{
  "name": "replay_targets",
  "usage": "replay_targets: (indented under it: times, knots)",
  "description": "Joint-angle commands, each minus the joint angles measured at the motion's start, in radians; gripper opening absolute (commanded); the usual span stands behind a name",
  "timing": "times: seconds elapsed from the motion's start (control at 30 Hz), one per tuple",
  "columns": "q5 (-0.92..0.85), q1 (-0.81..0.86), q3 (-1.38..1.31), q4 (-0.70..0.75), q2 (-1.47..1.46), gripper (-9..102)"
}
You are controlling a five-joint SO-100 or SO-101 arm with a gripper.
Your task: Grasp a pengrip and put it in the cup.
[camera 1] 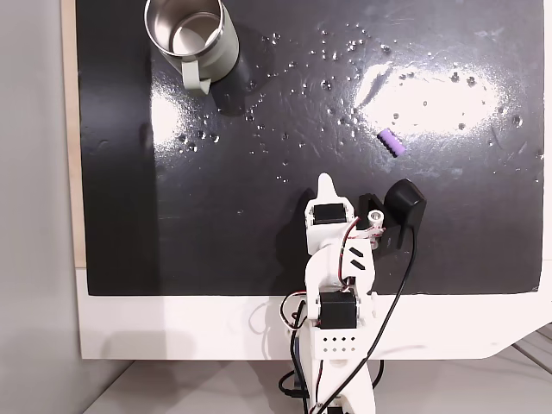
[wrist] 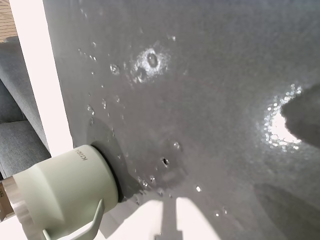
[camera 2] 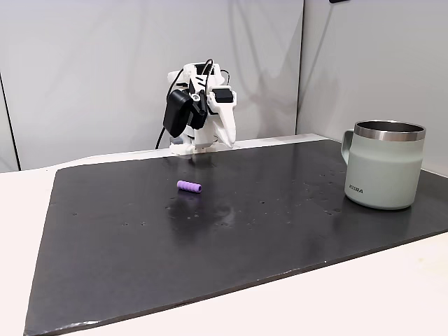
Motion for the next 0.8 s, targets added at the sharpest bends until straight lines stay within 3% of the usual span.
replay_targets:
  times: [0.0,0.47,0.77]
  knots:
    - [-0.069,-0.046,-0.005,-0.023,0.008,0]
    - [-0.067,-0.046,-0.014,-0.011,0.008,0]
    - [-0.083,-0.011,-0.324,0.135,-0.048,0]
